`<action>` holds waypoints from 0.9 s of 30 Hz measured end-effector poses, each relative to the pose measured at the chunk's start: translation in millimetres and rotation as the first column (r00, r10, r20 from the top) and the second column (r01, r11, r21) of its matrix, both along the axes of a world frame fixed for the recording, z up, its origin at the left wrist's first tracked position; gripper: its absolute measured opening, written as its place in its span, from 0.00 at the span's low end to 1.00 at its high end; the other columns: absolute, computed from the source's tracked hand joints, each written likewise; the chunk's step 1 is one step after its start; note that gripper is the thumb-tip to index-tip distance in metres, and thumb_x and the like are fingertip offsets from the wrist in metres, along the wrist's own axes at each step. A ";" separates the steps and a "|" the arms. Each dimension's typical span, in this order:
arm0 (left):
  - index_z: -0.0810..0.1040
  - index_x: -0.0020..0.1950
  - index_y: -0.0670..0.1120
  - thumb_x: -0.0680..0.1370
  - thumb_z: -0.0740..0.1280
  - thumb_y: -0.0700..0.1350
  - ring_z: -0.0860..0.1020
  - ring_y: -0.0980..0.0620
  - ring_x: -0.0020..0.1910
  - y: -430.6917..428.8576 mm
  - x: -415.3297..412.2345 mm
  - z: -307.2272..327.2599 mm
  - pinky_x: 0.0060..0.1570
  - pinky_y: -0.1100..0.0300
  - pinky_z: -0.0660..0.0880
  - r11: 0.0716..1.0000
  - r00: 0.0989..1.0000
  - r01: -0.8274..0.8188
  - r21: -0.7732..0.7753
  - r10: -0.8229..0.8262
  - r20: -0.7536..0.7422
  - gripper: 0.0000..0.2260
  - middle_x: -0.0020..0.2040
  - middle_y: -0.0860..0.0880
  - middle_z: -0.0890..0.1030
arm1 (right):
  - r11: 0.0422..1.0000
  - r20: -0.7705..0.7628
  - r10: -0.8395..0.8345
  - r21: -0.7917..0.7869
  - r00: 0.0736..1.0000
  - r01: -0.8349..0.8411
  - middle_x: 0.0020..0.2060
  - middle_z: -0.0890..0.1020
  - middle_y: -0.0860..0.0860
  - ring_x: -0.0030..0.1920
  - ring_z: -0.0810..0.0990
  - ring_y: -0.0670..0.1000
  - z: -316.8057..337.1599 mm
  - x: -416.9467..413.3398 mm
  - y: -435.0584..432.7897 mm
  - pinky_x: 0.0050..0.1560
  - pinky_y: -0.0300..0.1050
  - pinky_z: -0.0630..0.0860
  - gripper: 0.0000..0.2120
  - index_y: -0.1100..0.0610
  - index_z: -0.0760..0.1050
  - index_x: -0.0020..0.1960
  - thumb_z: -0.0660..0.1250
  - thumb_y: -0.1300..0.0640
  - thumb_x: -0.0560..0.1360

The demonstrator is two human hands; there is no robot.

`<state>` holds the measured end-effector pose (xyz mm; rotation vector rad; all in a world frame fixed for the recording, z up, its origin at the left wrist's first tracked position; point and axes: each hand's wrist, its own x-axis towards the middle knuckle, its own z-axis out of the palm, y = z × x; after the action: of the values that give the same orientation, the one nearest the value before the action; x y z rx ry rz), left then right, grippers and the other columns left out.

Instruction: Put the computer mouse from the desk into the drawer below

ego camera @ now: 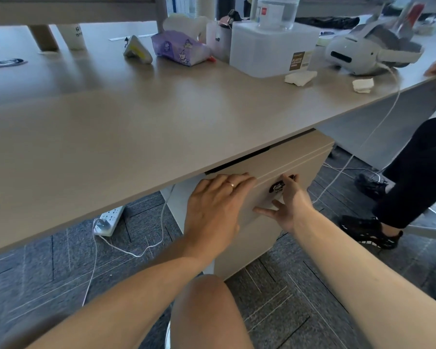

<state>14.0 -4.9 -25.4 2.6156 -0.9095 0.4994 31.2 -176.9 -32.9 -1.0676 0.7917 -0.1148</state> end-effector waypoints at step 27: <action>0.76 0.70 0.51 0.72 0.56 0.38 0.77 0.53 0.64 -3.0 0.3 -4.4 0.58 0.55 0.71 1.000 0.999 0.001 -0.030 0.000 0.033 0.28 0.68 0.55 0.80 | 0.998 0.016 0.055 0.016 0.998 -0.055 0.78 0.60 0.51 0.74 0.63 0.63 4.4 -2.7 1.3 0.38 0.64 0.82 0.17 0.40 0.65 0.70 0.57 0.50 0.82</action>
<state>14.3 -7.9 -29.8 2.5875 -0.9057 0.5540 28.6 -175.6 -28.6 -1.0705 0.7477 -0.0695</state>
